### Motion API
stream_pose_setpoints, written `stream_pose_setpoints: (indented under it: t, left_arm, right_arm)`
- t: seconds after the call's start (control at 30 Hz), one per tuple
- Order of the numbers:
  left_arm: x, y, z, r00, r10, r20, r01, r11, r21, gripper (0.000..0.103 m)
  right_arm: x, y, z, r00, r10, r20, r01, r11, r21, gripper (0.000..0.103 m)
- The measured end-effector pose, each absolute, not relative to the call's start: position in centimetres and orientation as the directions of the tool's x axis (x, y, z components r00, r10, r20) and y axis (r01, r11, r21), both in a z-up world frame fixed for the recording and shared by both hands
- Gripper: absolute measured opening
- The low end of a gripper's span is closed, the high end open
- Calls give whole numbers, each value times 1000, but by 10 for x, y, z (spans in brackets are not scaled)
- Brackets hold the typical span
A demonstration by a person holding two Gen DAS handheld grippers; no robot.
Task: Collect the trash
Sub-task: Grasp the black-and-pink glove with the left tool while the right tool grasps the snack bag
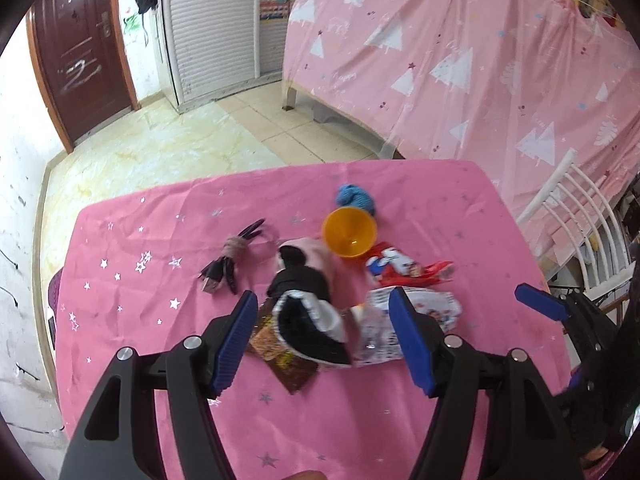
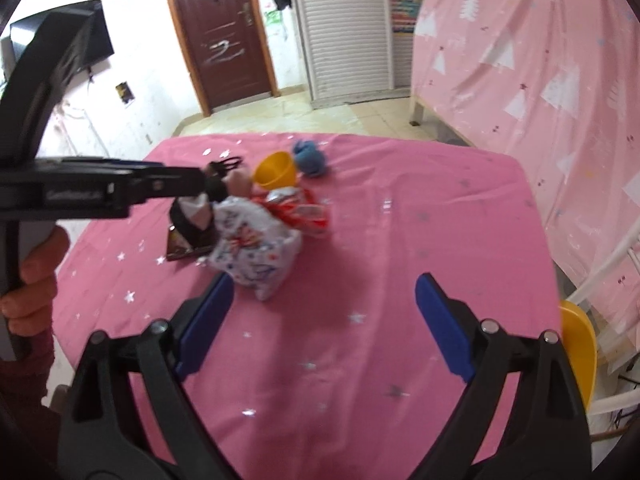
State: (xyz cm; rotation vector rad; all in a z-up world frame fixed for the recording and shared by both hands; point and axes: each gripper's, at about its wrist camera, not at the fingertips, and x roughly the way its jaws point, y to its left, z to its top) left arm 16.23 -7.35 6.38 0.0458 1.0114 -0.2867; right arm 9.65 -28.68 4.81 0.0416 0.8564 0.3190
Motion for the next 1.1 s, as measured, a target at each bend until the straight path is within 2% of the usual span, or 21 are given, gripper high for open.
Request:
stream_pose_setpoints:
  t: [0.37, 0.53, 0.77, 0.83, 0.9, 0.97, 1.1]
  left_arm:
    - [177, -60, 36, 449, -247, -859, 260, 956, -139, 60]
    - [182, -62, 27, 420, -276, -865, 261, 949, -177, 39]
    - [180, -55, 24, 428, -295, -854, 262, 945, -195, 34]
    - [177, -54, 24, 434, -291, -852, 264, 946, -189, 33]
    - [174, -53, 25, 439, -290, -850, 266, 946, -185, 32]
    - [173, -52, 28, 441, -293, -848, 265, 945, -189, 32]
    - [169, -49, 34, 452, -293, -843, 259, 947, -190, 32]
  right_arm:
    - [110, -252, 38, 574, 283, -769, -300, 946, 124, 88]
    - [117, -243, 33, 565, 279, -776, -299, 946, 122, 88]
    - [123, -233, 26, 554, 270, -787, -288, 950, 123, 63]
    - [123, -232, 27, 559, 273, -783, -288, 949, 126, 49]
    - [122, -231, 28, 561, 280, -779, -292, 948, 130, 43]
    - [120, -230, 30, 566, 285, -774, -296, 946, 131, 30]
    - [116, -230, 35, 575, 298, -762, -311, 941, 133, 26]
